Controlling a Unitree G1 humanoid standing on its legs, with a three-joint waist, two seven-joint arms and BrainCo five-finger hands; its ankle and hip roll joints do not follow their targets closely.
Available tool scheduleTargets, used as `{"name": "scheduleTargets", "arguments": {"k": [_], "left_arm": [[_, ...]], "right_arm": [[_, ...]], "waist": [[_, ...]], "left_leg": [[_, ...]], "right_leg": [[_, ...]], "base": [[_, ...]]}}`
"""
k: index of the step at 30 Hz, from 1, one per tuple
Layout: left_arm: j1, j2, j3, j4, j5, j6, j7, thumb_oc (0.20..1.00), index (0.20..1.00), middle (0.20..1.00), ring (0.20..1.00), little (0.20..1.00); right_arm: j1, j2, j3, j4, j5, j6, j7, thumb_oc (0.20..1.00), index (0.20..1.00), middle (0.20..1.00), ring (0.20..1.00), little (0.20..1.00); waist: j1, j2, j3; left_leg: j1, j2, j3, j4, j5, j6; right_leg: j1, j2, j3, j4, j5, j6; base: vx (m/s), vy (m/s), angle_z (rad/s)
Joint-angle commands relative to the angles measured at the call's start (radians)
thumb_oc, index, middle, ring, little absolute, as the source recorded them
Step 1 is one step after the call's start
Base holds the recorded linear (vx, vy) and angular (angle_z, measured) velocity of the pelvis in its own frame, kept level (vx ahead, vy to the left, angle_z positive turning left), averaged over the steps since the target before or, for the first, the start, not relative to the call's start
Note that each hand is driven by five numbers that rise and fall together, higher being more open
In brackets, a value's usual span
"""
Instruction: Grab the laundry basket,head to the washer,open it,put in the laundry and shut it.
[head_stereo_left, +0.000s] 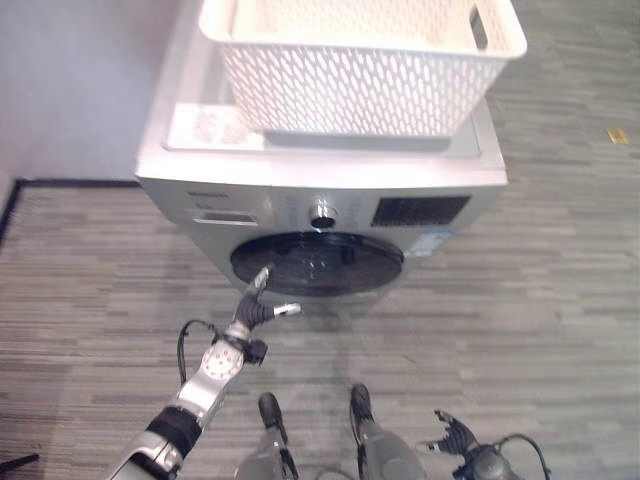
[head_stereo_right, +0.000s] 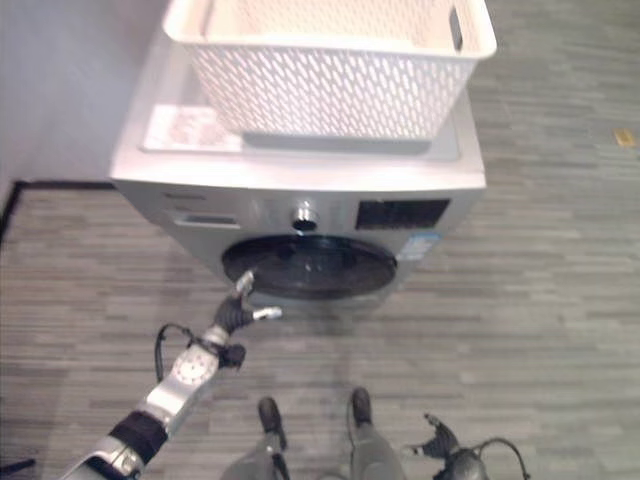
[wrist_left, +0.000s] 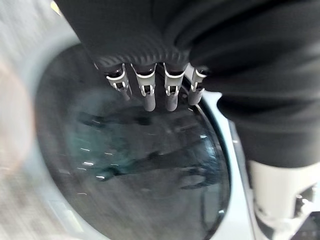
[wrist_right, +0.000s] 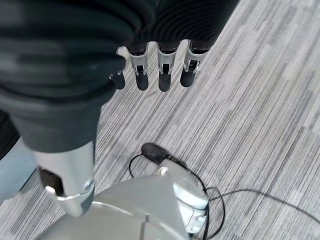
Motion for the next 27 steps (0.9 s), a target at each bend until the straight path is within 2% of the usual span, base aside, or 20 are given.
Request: {"name": "scheduleTargets", "arguments": {"k": [1, 2, 3, 4, 5, 6, 8, 9, 10, 11, 12, 14, 16, 21, 24, 27], "left_arm": [[0.033, -0.005, 0.052, 0.074, -0.087, -0.013, -0.121, 1.0, 1.0, 1.0, 1.0, 1.0], [0.149, -0.027, 0.104, 0.12, -0.13, 0.014, -0.182, 1.0, 1.0, 1.0, 1.0, 1.0], [0.169, -0.029, 0.111, 0.131, -0.112, 0.021, -0.183, 1.0, 1.0, 1.0, 1.0, 1.0], [0.169, -0.029, 0.111, 0.131, -0.112, 0.021, -0.183, 1.0, 1.0, 1.0, 1.0, 1.0], [0.191, -0.03, 0.127, 0.158, -0.086, 0.024, -0.171, 1.0, 1.0, 1.0, 1.0, 1.0], [0.21, -0.044, 0.15, 0.205, -0.035, 0.023, -0.16, 1.0, 1.0, 1.0, 1.0, 1.0], [0.224, -0.05, 0.173, 0.261, 0.027, 0.026, -0.138, 1.0, 1.0, 1.0, 1.0, 1.0], [0.224, -0.05, 0.173, 0.261, 0.027, 0.026, -0.138, 1.0, 1.0, 1.0, 1.0, 1.0], [0.226, -0.078, 0.207, 0.374, 0.064, 0.037, -0.099, 1.0, 1.0, 1.0, 1.0, 1.0], [0.225, -0.079, 0.207, 0.377, 0.064, 0.035, -0.099, 1.0, 1.0, 1.0, 1.0, 1.0], [0.23, -0.114, 0.257, 0.492, 0.076, 0.047, -0.072, 1.0, 1.0, 1.0, 1.0, 1.0], [0.225, -0.126, 0.266, 0.549, 0.086, 0.054, -0.064, 1.0, 1.0, 1.0, 1.0, 1.0], [0.233, -0.161, 0.314, 0.653, 0.101, 0.067, -0.04, 1.0, 1.0, 1.0, 1.0, 1.0], [0.233, -0.162, 0.314, 0.653, 0.101, 0.067, -0.04, 1.0, 1.0, 1.0, 1.0, 1.0], [0.227, -0.196, 0.297, 0.656, 0.075, 0.066, -0.041, 1.0, 1.0, 1.0, 1.0, 1.0], [0.223, -0.197, 0.29, 0.646, 0.072, 0.065, -0.04, 1.0, 1.0, 1.0, 1.0, 1.0]], "right_arm": [[0.033, 0.0, -0.035, 0.049, -0.012, 0.015, 0.022, 1.0, 1.0, 1.0, 1.0, 1.0], [0.031, 0.022, -0.068, 0.103, 0.008, 0.026, 0.034, 1.0, 1.0, 1.0, 1.0, 1.0], [0.028, 0.026, -0.077, 0.105, 0.014, 0.026, 0.036, 1.0, 1.0, 1.0, 1.0, 1.0], [0.028, 0.026, -0.077, 0.105, 0.014, 0.026, 0.036, 1.0, 1.0, 1.0, 1.0, 1.0], [0.014, 0.029, -0.086, 0.113, 0.025, 0.026, 0.034, 1.0, 1.0, 1.0, 1.0, 1.0], [0.003, 0.041, -0.094, 0.122, 0.032, 0.026, 0.027, 1.0, 1.0, 1.0, 1.0, 1.0], [-0.01, 0.046, -0.09, 0.124, 0.03, 0.027, 0.025, 1.0, 1.0, 1.0, 1.0, 1.0], [-0.011, 0.046, -0.09, 0.124, 0.03, 0.027, 0.025, 1.0, 1.0, 1.0, 1.0, 1.0], [-0.033, 0.057, -0.078, 0.136, 0.035, 0.03, 0.019, 1.0, 1.0, 1.0, 1.0, 1.0], [-0.034, 0.056, -0.078, 0.137, 0.035, 0.03, 0.019, 1.0, 1.0, 1.0, 1.0, 1.0], [-0.032, 0.085, -0.083, 0.162, 0.044, 0.028, 0.01, 1.0, 1.0, 1.0, 1.0, 1.0], [-0.026, 0.094, -0.081, 0.172, 0.049, 0.029, 0.009, 1.0, 1.0, 1.0, 1.0, 1.0], [-0.005, 0.114, -0.08, 0.216, 0.037, 0.035, 0.01, 1.0, 1.0, 1.0, 1.0, 1.0], [-0.006, 0.114, -0.079, 0.216, 0.037, 0.034, 0.01, 1.0, 1.0, 1.0, 1.0, 1.0], [-0.008, 0.117, -0.082, 0.257, 0.06, 0.039, 0.0, 1.0, 1.0, 1.0, 1.0, 1.0], [-0.011, 0.114, -0.08, 0.254, 0.065, 0.036, -0.004, 1.0, 1.0, 1.0, 1.0, 1.0]], "waist": [[0.001, -0.035, -0.037], [0.027, -0.022, -0.06], [0.033, -0.014, -0.062], [0.033, -0.013, -0.063], [0.037, -0.003, -0.055], [0.044, 0.01, -0.055], [0.062, 0.019, -0.073], [0.062, 0.019, -0.073], [0.077, 0.011, -0.073], [0.075, 0.012, -0.07], [0.102, -0.018, -0.064], [0.104, -0.027, -0.073], [0.121, -0.042, -0.122], [0.119, -0.042, -0.121], [0.126, -0.042, -0.158], [0.126, -0.041, -0.163]], "left_leg": [[0.08, -0.01, -0.04, 0.012, -0.08, -0.005], [0.119, -0.051, -0.085, 0.037, -0.107, 0.032], [0.127, -0.058, -0.1, 0.042, -0.111, 0.044], [0.126, -0.057, -0.099, 0.042, -0.111, 0.044], [0.142, -0.065, -0.117, 0.043, -0.114, 0.058], [0.176, -0.072, -0.134, 0.037, -0.127, 0.062], [0.19, -0.069, -0.143, 0.027, -0.137, 0.056], [0.19, -0.069, -0.144, 0.027, -0.137, 0.056], [0.212, -0.065, -0.142, 0.028, -0.145, 0.051], [0.216, -0.063, -0.143, 0.027, -0.146, 0.05], [0.233, -0.065, -0.148, 0.043, -0.155, 0.04], [0.237, -0.063, -0.155, 0.039, -0.15, 0.037], [0.25, -0.054, -0.172, 0.012, -0.147, 0.02], [0.251, -0.054, -0.174, 0.012, -0.147, 0.02], [0.225, -0.035, -0.217, 0.012, -0.124, -0.012], [0.22, -0.032, -0.222, 0.012, -0.123, -0.016]], "right_leg": [[0.109, -0.054, -0.026, 0.071, -0.086, 0.076], [0.123, -0.067, -0.017, 0.198, -0.06, 0.086], [0.111, -0.061, -0.004, 0.27, -0.059, 0.084], [0.111, -0.06, -0.004, 0.27, -0.059, 0.084], [0.094, -0.042, 0.017, 0.363, -0.057, 0.08], [0.077, -0.035, 0.02, 0.399, -0.073, 0.077], [0.082, -0.049, -0.024, 0.279, -0.095, 0.056], [0.083, -0.049, -0.025, 0.278, -0.094, 0.056], [0.048, -0.065, -0.056, 0.168, -0.05, 0.055], [0.054, -0.064, -0.058, 0.164, -0.049, 0.054], [0.113, -0.09, -0.133, 0.082, -0.039, 0.066], [0.119, -0.082, -0.118, 0.086, -0.044, 0.06], [0.18, -0.071, -0.162, 0.023, -0.038, 0.061], [0.183, -0.071, -0.165, 0.021, -0.037, 0.061], [0.217, -0.04, -0.192, -0.001, -0.071, 0.037], [0.216, -0.036, -0.191, -0.001, -0.077, 0.034]], "base": [[0.13, 0.172, 0.1], [0.15, 0.223, 0.22], [0.11, 0.184, 0.33], [0.0, 0.103, 0.49], [0.04, 0.096, 0.52], [0.06, 0.096, 0.43], [0.06, -0.012, 0.26], [0.03, -0.112, 0.24], [0.01, -0.08, 0.23], [0.0, -0.169, 0.17], [-0.01, -0.135, 0.11], [0.02, -0.137, 0.09], [0.1, -0.156, 0.41], [0.01, -0.036, 0.15], [0.0, -0.143, 0.35], [-0.03, -0.032, 0.29]]}}
